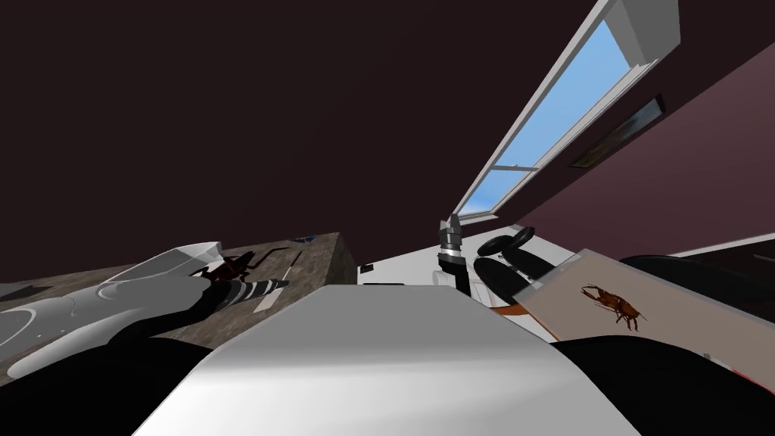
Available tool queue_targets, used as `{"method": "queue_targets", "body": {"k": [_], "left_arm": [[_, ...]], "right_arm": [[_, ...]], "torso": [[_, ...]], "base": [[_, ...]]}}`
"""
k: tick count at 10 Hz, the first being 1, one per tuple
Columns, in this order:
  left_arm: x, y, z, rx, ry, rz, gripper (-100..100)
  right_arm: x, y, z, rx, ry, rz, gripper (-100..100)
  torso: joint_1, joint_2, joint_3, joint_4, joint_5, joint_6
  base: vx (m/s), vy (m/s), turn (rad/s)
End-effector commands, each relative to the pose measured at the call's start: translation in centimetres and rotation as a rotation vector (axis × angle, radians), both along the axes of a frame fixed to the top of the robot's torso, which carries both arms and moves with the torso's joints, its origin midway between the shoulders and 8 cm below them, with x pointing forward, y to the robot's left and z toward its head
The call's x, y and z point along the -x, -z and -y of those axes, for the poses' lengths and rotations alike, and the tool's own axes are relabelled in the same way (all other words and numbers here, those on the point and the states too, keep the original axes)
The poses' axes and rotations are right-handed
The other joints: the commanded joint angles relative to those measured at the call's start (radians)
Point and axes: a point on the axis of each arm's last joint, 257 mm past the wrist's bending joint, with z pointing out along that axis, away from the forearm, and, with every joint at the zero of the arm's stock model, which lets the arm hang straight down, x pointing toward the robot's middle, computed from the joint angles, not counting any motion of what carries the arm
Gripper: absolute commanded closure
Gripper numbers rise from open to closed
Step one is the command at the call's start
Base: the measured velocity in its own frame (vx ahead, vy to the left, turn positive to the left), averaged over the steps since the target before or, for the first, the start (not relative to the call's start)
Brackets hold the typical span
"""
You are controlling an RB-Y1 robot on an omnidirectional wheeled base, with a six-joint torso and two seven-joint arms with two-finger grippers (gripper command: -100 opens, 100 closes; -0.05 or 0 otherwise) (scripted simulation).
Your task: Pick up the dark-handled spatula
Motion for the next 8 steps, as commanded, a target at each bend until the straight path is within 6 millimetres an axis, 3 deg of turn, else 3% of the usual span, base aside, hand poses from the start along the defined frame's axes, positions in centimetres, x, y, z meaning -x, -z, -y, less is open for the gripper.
{"method": "queue_targets", "body": {"k": [1,2,3,8], "left_arm": [[0.0,0.0,0.0,0.0,0.0,0.0,-100],[0.0,0.0,0.0,0.0,0.0,0.0,0],[0.9,0.7,-0.4,0.0,-0.017,0.001,-100],[2.7,2.2,-1.1,0.002,-0.048,0.002,-100]], "right_arm": [[0.0,0.0,0.0,0.0,0.0,0.0,0],[0.0,0.0,0.0,0.0,0.0,0.0,0],[0.0,0.0,0.0,0.0,0.0,0.0,0],[0.0,0.0,0.0,0.0,0.0,0.0,0]], "torso": [[0.0,0.0,0.0,0.0,0.0,0.0],[0.0,0.003,0.001,0.001,0.0,0.0],[-0.001,0.005,0.003,0.001,0.0,0.0],[0.0,0.006,0.004,0.001,0.0,0.0]], "base": [[0.04,-0.001,-0.004],[0.008,0.001,0.0],[0.011,-0.002,-0.115],[0.011,0.0,-0.076]]}}
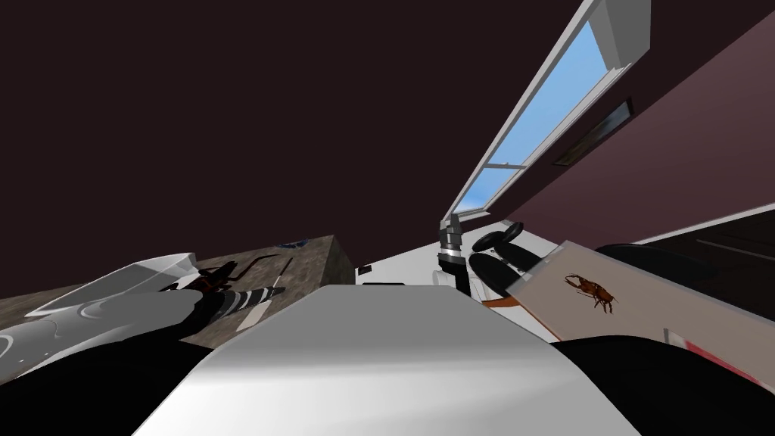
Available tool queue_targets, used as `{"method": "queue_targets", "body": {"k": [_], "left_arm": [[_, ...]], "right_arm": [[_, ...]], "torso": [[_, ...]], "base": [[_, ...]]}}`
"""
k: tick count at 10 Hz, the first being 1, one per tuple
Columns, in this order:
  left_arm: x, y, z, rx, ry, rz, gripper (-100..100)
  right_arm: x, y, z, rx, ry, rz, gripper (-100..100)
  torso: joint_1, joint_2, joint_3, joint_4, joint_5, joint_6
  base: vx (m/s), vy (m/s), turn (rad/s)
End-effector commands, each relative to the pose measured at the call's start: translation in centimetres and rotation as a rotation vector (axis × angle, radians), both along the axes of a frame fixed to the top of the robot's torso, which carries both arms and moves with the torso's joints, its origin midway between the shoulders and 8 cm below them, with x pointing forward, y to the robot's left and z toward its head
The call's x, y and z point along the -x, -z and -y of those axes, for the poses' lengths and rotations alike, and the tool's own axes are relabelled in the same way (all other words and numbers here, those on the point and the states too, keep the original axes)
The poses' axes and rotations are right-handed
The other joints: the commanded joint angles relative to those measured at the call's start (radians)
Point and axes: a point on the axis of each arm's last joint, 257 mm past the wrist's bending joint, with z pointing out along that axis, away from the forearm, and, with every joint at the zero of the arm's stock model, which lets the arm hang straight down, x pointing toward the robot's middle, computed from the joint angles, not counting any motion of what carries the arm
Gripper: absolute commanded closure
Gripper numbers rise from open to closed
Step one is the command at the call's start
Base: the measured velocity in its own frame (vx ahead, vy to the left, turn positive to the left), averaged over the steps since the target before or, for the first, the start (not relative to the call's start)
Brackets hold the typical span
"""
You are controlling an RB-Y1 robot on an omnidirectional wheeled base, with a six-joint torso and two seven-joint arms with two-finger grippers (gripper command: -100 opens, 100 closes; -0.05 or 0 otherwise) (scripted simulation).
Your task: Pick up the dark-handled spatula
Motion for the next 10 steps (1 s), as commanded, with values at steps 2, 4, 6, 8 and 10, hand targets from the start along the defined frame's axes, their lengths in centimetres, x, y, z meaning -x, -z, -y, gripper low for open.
{"method": "queue_targets", "body": {"k": [2,4,6,8,10], "left_arm": [[0.0,0.0,0.0,0.0,0.001,0.0,100],[0.0,0.0,-0.1,-0.002,0.001,0.0,100],[0.0,0.0,0.0,-0.001,0.002,0.0,100],[-0.7,-0.7,0.2,-0.002,0.015,0.0,100],[-1.7,-1.4,0.6,-0.003,0.031,0.0,100]], "right_arm": [[0.0,0.0,0.0,0.0,0.0,0.0,0],[0.0,0.0,0.0,0.0,0.0,0.0,0],[0.0,0.0,0.0,0.0,0.0,0.0,0],[0.0,0.0,0.0,0.0,0.0,0.0,0],[0.0,0.0,0.0,0.0,0.0,0.0,0]], "torso": [[0.001,0.0,0.0,0.0,0.0,0.0],[0.0,0.0,0.0,0.0,0.001,0.0],[0.001,0.0,0.0,0.0,0.001,0.0],[0.001,0.0,0.0,0.0,0.001,0.0],[0.0,0.001,0.001,0.0,0.0,-0.001]], "base": [[0.0,0.0,0.0],[0.0,0.0,0.0],[0.0,0.0,0.0],[-0.005,0.001,0.054],[-0.013,0.001,0.104]]}}
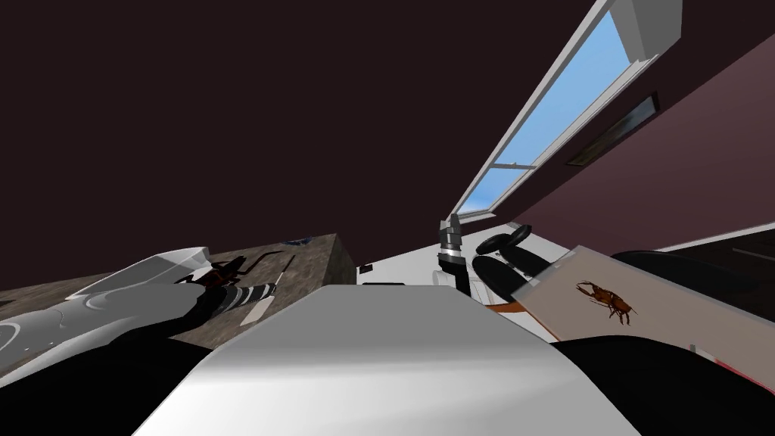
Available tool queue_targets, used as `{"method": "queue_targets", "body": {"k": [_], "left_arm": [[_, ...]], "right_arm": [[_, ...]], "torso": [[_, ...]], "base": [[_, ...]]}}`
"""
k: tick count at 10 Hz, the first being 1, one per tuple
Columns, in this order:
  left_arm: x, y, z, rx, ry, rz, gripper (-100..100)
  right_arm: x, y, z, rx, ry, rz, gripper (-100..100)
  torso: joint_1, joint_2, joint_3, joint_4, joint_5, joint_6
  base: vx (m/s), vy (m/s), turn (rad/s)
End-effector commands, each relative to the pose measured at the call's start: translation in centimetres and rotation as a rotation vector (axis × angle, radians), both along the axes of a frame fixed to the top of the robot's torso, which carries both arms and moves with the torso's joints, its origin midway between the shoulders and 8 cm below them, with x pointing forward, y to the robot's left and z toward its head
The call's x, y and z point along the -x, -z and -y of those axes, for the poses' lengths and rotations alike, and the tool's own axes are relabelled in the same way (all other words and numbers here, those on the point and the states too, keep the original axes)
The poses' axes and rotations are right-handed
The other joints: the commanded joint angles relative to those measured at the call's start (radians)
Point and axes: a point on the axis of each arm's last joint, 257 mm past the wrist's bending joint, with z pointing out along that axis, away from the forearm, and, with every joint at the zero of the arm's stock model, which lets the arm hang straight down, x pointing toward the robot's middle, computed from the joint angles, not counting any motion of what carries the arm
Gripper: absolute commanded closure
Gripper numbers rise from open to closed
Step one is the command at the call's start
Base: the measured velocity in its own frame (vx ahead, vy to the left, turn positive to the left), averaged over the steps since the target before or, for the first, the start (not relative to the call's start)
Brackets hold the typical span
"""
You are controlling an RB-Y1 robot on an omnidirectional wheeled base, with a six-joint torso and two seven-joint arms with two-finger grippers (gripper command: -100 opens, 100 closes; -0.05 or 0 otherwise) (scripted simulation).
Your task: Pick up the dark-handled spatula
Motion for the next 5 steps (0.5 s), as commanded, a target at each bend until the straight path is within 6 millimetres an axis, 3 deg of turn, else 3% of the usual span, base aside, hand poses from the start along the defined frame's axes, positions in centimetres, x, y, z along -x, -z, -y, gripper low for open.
{"method": "queue_targets", "body": {"k": [1,4,5], "left_arm": [[-0.76,-0.52,0.41,0.0,0.01,0.0,100],[-0.73,-0.51,0.42,0.0,0.012,0.0,100],[-0.73,-0.5,0.41,0.0,0.01,0.0,0]], "right_arm": [[0.0,0.0,0.0,0.0,0.0,0.0,0],[0.0,0.0,0.0,0.0,0.0,0.0,0],[0.0,0.0,0.0,0.0,0.0,0.0,0]], "torso": [[0.0,0.0,0.0,0.0,0.0,0.0],[0.0,-0.001,-0.001,0.0,0.0,0.001],[0.0,-0.001,-0.001,0.0,0.0,0.0]], "base": [[-0.011,-0.001,0.075],[-0.004,-0.001,-0.001],[0.0,0.0,0.0]]}}
